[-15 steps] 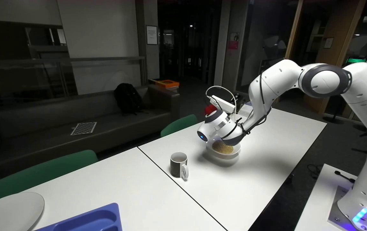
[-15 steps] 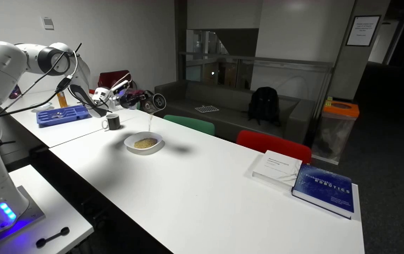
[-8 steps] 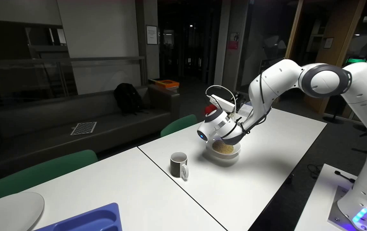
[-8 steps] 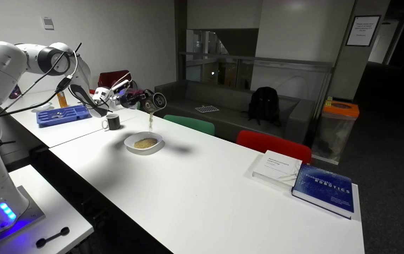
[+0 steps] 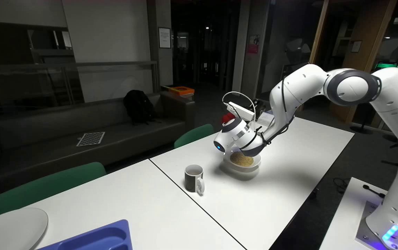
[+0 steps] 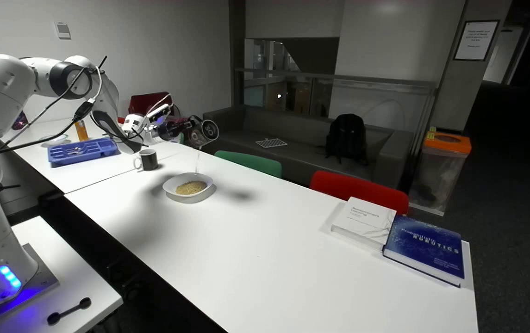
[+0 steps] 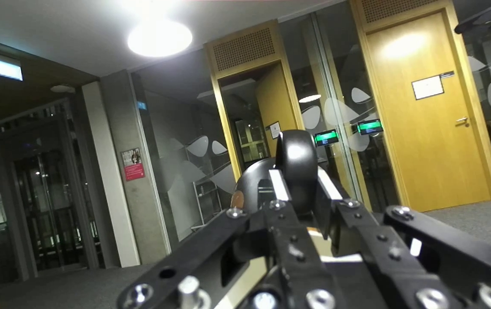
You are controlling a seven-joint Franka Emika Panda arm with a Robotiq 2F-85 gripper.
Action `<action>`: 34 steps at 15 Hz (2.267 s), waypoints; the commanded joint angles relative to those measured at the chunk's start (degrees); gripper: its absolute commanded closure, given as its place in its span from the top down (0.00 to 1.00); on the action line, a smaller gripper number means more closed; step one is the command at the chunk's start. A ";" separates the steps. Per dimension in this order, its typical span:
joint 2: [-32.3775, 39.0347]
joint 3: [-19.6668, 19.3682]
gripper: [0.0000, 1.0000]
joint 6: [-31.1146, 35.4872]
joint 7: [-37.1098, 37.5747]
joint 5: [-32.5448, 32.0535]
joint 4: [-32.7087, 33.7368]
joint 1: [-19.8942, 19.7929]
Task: Pour the contents in the black mug on the right onto the white plate
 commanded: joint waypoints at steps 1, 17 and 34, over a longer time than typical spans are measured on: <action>0.48 -1.18 0.05 -2.33 -2.30 -2.17 1.51 0.95; 0.76 -1.12 0.05 -1.17 2.51 -4.89 1.92 0.68; 0.94 0.81 0.20 0.32 3.88 -2.79 3.29 0.77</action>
